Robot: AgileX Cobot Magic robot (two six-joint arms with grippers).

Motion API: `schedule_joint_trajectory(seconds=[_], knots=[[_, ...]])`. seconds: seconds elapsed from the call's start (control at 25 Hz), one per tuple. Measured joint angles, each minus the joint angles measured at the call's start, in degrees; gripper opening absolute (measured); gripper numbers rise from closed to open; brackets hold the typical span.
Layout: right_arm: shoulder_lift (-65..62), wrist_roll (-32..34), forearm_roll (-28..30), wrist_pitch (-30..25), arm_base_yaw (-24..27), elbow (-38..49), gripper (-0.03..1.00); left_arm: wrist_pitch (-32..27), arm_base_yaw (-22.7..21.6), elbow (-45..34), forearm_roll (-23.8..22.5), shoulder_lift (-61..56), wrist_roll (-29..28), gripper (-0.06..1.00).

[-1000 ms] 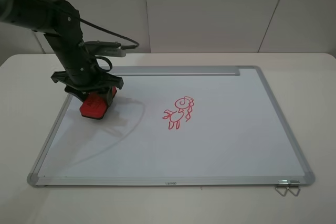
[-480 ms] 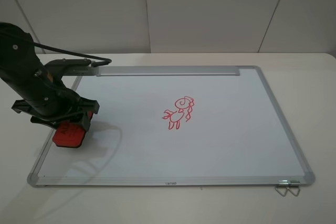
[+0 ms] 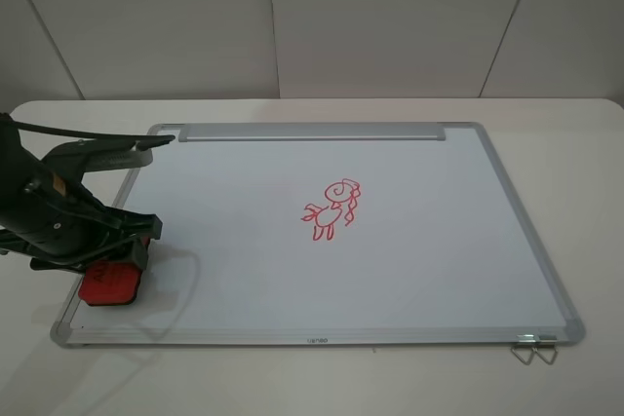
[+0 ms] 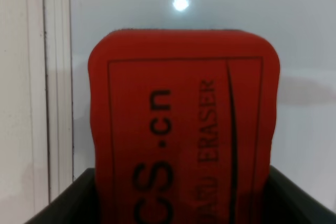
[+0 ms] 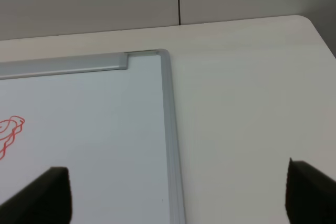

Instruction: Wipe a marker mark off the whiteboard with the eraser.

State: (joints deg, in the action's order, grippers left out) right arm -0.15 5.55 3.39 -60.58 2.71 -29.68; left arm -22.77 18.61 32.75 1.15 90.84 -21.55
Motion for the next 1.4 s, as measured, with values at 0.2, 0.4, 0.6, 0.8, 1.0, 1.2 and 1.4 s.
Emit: schedule_joint_trajectory(seconds=[0.2, 0.4, 0.6, 0.8, 1.0, 1.2, 1.4], knots=[[0.0, 0.0, 0.0, 0.0, 0.0, 0.0, 0.72, -0.3, -0.4, -0.2, 0.0, 0.0, -0.2, 0.57], [0.0, 0.0, 0.0, 0.0, 0.0, 0.0, 0.72, -0.2, -0.4, -0.3, -1.1, 0.0, -0.3, 0.64], [0.0, 0.0, 0.0, 0.0, 0.0, 0.0, 0.72, 0.0, -0.4, -0.3, -1.5, -0.5, -0.4, 0.71], [0.0, 0.0, 0.0, 0.0, 0.0, 0.0, 0.72, 0.4, -0.8, -0.3, -3.0, -6.5, 0.9, 0.71], [0.0, 0.0, 0.0, 0.0, 0.0, 0.0, 0.72, -2.8, -3.2, -0.3, -3.8, -17.0, 4.4, 0.76], [0.0, 0.0, 0.0, 0.0, 0.0, 0.0, 0.72, -10.9, -5.5, -0.3, -5.6, -31.1, 6.9, 0.77], [0.0, 0.0, 0.0, 0.0, 0.0, 0.0, 0.72, -22.1, -5.8, 4.2, -6.9, -47.4, 9.4, 0.77]])
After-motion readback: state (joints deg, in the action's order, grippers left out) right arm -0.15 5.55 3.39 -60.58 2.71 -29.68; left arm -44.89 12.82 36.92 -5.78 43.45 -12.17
